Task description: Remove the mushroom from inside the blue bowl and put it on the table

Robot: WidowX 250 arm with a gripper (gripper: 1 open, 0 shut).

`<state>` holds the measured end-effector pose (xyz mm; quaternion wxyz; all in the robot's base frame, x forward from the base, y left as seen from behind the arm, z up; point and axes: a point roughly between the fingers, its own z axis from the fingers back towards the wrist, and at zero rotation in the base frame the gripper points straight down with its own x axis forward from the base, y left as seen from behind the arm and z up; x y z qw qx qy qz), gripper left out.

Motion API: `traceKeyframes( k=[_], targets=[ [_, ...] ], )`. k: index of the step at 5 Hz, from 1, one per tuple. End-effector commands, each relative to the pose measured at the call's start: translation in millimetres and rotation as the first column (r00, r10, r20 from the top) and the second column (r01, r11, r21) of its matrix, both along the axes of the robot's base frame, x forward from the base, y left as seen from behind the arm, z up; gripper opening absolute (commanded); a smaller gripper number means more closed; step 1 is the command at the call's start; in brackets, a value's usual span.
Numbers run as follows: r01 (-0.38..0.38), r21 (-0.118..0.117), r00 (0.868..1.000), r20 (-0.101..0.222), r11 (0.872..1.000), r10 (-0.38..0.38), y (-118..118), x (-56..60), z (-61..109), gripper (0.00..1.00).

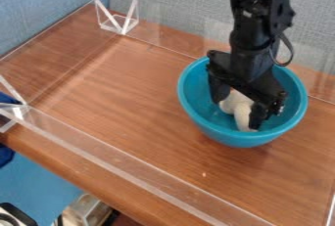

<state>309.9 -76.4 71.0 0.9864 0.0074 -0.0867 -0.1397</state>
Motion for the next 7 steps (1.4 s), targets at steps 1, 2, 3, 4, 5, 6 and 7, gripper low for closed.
traceKeyframes(
  k=[1, 2, 3, 4, 5, 6, 7],
  targets=[
    [-0.011, -0.014, 0.997, 0.075, 1.0, 0.012, 4.0, 5.5, 18.1, 1.0],
    [-0.02, -0.011, 0.996, 0.086, 1.0, 0.021, 6.1, 5.4, 18.7, 1.0],
    [-0.026, -0.006, 0.997, 0.077, 1.0, 0.026, 5.2, 8.4, 10.5, 1.0],
    [-0.032, -0.001, 0.997, 0.067, 0.999, 0.032, 4.1, 11.4, 2.3, 1.0],
    [-0.035, 0.005, 0.998, 0.057, 0.999, 0.034, 2.4, 14.2, -6.6, 1.0],
    [-0.037, 0.01, 0.998, 0.055, 0.999, 0.036, 1.4, 16.3, -12.2, 0.0],
    [-0.042, 0.012, 0.997, 0.058, 0.999, 0.041, 1.8, 16.6, -13.1, 0.0]
  ],
)
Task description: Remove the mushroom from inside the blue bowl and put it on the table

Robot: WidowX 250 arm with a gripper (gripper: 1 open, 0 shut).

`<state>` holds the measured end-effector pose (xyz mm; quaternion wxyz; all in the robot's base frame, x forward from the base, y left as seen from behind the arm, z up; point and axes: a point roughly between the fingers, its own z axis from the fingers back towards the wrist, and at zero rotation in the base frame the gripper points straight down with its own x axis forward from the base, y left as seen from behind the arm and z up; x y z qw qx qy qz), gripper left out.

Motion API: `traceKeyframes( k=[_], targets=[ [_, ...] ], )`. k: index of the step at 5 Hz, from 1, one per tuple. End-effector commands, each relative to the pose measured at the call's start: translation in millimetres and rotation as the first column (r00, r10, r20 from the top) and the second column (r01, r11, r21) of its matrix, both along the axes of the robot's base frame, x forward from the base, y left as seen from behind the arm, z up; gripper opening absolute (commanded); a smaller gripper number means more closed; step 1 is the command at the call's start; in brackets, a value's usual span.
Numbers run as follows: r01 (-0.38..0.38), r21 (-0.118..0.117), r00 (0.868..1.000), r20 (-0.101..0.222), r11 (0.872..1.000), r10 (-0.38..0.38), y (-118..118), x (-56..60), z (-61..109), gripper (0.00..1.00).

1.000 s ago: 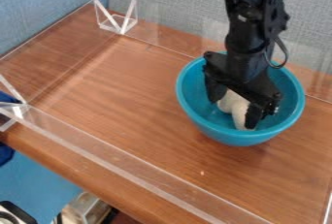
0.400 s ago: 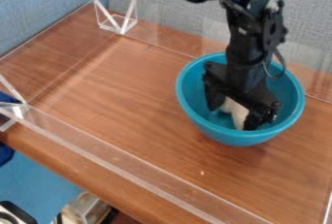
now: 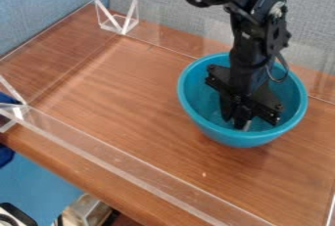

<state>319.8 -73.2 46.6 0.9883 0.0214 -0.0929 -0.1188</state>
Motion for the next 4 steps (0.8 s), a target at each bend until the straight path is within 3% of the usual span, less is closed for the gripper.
traceKeyframes(
  k=[1, 2, 3, 4],
  targets=[
    [-0.013, -0.02, 0.998, 0.059, 1.0, 0.014, 1.5, 6.6, 21.4, 0.0],
    [-0.04, -0.038, 0.995, 0.087, 0.998, 0.044, 8.1, 6.5, 38.4, 0.0],
    [-0.116, -0.059, 0.984, 0.129, 0.992, 0.123, 28.2, 6.0, 65.9, 0.0],
    [-0.231, -0.073, 0.958, 0.157, 0.97, 0.24, 64.7, 3.8, 86.5, 0.0]
  ],
)
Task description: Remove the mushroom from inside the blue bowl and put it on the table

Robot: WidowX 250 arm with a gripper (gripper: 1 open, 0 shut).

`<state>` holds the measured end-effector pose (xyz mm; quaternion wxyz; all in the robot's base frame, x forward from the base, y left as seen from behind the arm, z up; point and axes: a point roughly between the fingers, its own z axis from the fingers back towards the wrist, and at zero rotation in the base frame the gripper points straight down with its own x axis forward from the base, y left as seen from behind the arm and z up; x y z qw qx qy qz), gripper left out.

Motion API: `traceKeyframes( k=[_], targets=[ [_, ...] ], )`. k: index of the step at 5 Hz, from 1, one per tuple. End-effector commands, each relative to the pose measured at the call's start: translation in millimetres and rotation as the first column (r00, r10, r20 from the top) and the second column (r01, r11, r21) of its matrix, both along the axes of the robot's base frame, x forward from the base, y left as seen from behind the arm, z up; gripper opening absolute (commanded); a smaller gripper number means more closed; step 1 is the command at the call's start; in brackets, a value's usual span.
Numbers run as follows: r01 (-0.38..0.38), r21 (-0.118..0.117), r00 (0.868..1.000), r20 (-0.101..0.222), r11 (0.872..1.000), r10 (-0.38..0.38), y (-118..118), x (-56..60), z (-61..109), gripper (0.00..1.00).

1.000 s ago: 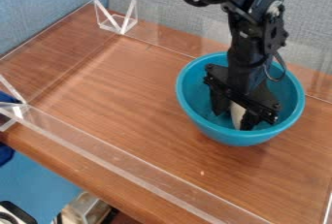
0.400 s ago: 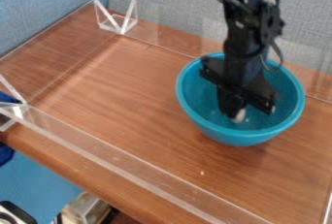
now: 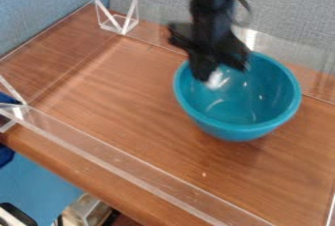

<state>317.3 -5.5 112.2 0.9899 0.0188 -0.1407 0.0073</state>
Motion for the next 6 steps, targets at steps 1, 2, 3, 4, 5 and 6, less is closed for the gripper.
traceKeyframes(
  k=[1, 2, 3, 4, 5, 6],
  targets=[
    [-0.128, -0.017, 0.988, 0.083, 0.992, 0.129, 35.1, -4.4, 31.8, 0.0],
    [-0.248, -0.013, 0.966, 0.071, 0.969, 0.248, 66.2, -15.9, 29.0, 0.0],
    [-0.345, -0.009, 0.937, 0.057, 0.938, 0.345, 88.7, -21.9, 18.5, 0.0],
    [-0.448, -0.008, 0.893, 0.041, 0.894, 0.448, 106.7, -27.6, 5.7, 0.0],
    [-0.508, 0.001, 0.861, 0.017, 0.861, 0.508, 117.7, -33.4, -12.1, 0.0],
    [-0.529, 0.015, 0.848, 0.002, 0.848, 0.53, 124.5, -37.3, -31.8, 0.0]
  ],
)
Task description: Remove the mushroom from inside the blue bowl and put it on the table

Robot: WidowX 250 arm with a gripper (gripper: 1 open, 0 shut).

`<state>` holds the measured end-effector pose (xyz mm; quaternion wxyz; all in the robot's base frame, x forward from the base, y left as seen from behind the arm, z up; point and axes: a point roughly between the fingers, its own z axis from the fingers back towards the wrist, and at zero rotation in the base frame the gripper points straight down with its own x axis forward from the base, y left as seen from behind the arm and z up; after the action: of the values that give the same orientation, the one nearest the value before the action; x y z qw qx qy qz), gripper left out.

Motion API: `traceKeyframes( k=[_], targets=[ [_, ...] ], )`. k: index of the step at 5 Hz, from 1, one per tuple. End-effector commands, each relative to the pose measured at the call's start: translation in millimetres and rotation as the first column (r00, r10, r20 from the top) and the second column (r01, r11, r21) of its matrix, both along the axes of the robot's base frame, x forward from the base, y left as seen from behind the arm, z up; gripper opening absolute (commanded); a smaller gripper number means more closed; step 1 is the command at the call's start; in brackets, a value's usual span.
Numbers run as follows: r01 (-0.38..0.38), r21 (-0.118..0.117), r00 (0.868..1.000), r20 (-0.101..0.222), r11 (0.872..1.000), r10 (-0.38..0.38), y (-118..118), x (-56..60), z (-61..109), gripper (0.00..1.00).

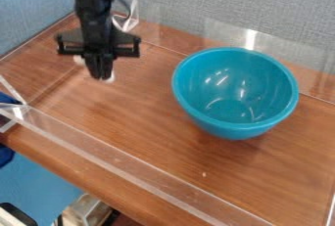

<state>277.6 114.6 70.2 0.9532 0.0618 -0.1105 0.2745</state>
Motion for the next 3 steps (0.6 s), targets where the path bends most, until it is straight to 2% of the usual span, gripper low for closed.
traceKeyframes(
  k=[1, 2, 3],
  targets=[
    [-0.02, 0.022, 1.0, 0.019, 1.0, 0.02, 8.4, 0.4, -8.4, 0.0],
    [-0.044, 0.019, 0.999, 0.008, 0.999, 0.044, 9.0, 1.6, -17.6, 0.0],
    [-0.081, 0.008, 0.997, 0.007, 0.997, 0.081, 9.4, 3.5, -18.5, 0.0]
  ],
)
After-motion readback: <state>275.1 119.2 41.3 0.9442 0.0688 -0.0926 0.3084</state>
